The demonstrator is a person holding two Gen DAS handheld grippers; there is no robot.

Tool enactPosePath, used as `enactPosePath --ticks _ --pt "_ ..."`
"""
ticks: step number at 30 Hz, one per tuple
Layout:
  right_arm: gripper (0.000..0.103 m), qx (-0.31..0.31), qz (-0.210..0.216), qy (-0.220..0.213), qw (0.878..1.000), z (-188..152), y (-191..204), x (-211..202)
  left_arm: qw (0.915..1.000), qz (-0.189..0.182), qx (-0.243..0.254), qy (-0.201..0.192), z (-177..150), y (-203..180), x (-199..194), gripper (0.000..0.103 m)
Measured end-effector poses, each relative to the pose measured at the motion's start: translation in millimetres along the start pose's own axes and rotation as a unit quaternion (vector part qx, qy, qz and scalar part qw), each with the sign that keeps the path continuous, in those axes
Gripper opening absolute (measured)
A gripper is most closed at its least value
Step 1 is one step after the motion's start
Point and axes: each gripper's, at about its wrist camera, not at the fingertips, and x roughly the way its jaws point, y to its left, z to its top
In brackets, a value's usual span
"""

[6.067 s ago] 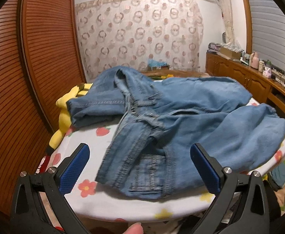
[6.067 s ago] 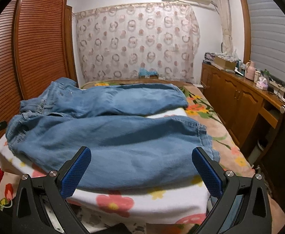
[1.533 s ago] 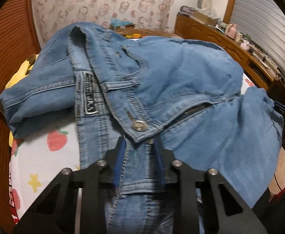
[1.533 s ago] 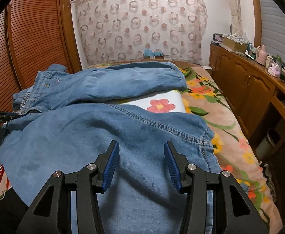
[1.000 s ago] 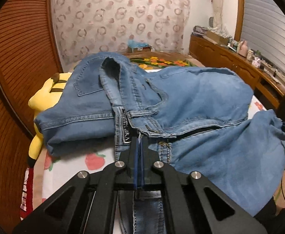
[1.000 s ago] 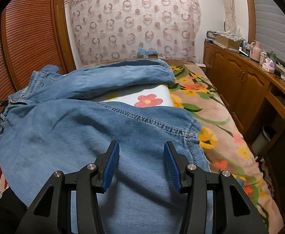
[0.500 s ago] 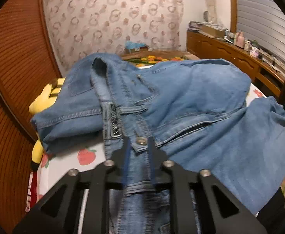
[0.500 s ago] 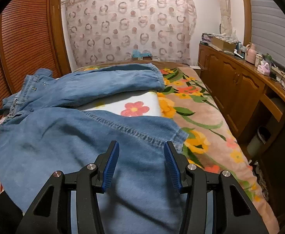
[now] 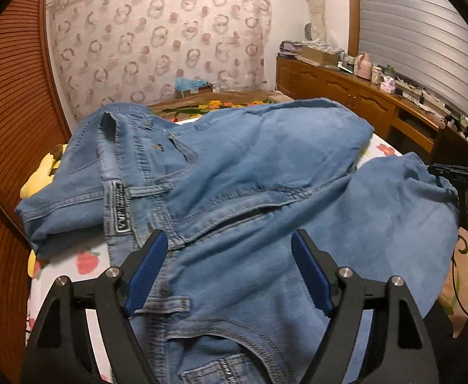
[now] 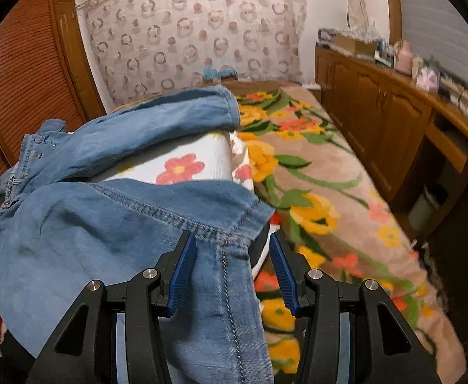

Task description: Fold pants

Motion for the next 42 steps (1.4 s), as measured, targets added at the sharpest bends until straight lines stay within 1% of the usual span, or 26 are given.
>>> enactPosePath --ticks 3,4,5,6,7,11,14,16,17,18,21,23,25,28,30,33,35,40,42 --pt "0.048 0.009 0.015 0.011 1.0 1 -1 4 1.0 -0.001 0.005 0.006 -3 -4 3 0.08" --pt "0.037 0.01 0.02 0.01 1.0 2 -1 3 1.0 -0.001 0.006 0.007 -4 -3 4 0.08" --pt "0.033 0.011 0.026 0.01 1.0 5 -2 2 0.9999 0.0 0.006 0.009 -5 -3 5 0.08" --pt "0.026 0.01 0.027 0.007 1.0 8 -1 -1 0.9999 0.001 0.006 0.011 -6 -2 6 0.08" --pt "0.011 0.007 0.022 0.001 1.0 12 -3 -5 0.9999 0.002 0.005 0.012 -7 -1 7 0.08" --pt "0.007 -0.003 0.011 -0.034 0.999 24 -5 -23 0.9997 0.008 -0.001 0.021 -12 3 12 0.08" --pt "0.007 -0.012 -0.015 -0.063 0.998 38 -3 -36 0.9995 0.011 -0.004 0.028 -16 6 16 0.08" --pt "0.0 -0.02 -0.035 -0.076 0.996 45 1 -41 0.9995 0.011 -0.007 0.029 -18 7 17 0.08" --pt "0.0 -0.027 -0.054 -0.083 0.995 50 3 -43 0.9995 0.011 -0.008 0.029 -19 7 17 0.08" --pt "0.0 -0.03 -0.062 -0.086 0.994 51 4 -42 0.9995 0.011 -0.009 0.03 -19 8 17 0.08" --pt "0.0 -0.024 -0.067 -0.065 0.995 52 3 -27 0.9995 0.008 -0.012 0.027 -21 8 14 0.08" --pt "0.0 -0.02 -0.058 -0.056 0.997 47 7 -23 0.9996 0.007 -0.013 0.025 -22 9 11 0.08" --pt "0.0 -0.022 -0.051 -0.055 0.997 42 14 -25 0.9996 0.004 -0.014 0.023 -23 9 8 0.08" --pt "0.0 -0.017 -0.027 -0.057 0.998 34 19 -36 0.9997 0.004 -0.016 0.018 -24 9 2 0.08" --pt "0.001 -0.021 -0.022 -0.058 0.998 26 21 -44 0.9997 0.003 -0.018 0.014 -25 10 -3 0.08" --pt "0.004 -0.023 -0.014 -0.054 0.998 17 12 -54 0.9997 0.003 -0.023 0.008 -28 11 -10 0.08" --pt "0.009 -0.023 -0.008 -0.051 0.998 9 6 -59 0.9996 0.006 -0.026 0.005 -32 11 -16 0.08" --pt "0.03 -0.027 0.002 -0.037 0.999 -15 -3 -75 0.9995 0.012 -0.03 0.005 -43 16 -26 0.08" --pt "0.034 -0.032 -0.001 -0.028 0.999 -20 -5 -80 0.9994 0.017 -0.03 0.008 -46 18 -27 0.08"
